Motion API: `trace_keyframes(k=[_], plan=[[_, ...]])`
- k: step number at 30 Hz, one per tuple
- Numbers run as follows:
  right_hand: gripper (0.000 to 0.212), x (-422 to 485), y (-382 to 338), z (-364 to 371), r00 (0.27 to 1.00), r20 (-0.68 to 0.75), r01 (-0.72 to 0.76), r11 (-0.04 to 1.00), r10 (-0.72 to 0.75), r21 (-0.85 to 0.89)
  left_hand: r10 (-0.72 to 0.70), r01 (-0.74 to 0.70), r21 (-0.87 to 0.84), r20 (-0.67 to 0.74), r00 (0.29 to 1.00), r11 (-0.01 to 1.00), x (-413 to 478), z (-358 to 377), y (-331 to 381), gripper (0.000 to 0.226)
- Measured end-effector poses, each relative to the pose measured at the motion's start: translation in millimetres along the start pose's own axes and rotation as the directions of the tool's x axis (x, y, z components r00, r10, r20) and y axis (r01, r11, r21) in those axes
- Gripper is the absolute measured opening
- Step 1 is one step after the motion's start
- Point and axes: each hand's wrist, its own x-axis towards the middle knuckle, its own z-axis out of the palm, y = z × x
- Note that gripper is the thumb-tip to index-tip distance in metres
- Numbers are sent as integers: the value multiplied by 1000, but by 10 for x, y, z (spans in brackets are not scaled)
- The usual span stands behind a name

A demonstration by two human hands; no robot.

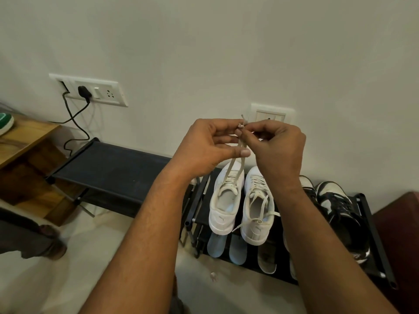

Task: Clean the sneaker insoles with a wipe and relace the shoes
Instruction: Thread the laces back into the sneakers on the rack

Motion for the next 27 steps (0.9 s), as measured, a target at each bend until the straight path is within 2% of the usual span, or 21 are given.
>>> trace_keyframes(k=[4,9,11,14,18,27], plan=[[10,-71,-38,56,999,-21,48,999,-48,7,107,-89,99,-199,974,991,52,50,-48,20],[15,-88,-77,80,995,-28,94,993,-92,77,155,-107,159,-334,930,982,67,103,-45,11],[14,-75,-82,68,994,-37,102,990,-99,95,123,-79,132,-368,921,988,81,111,-51,9],[20,-72,-103,62,999,-8,53,991,-52,122,54,-34,59,-379,924,998,94,99,-56,10],[20,-93,-116,81,998,49,21,988,-29,154,54,-53,13,-372,927,999,85,108,-41,8],[18,-92,-64,121,998,51,24,984,-34,177,35,-44,-14,-403,914,999,97,124,-73,11]])
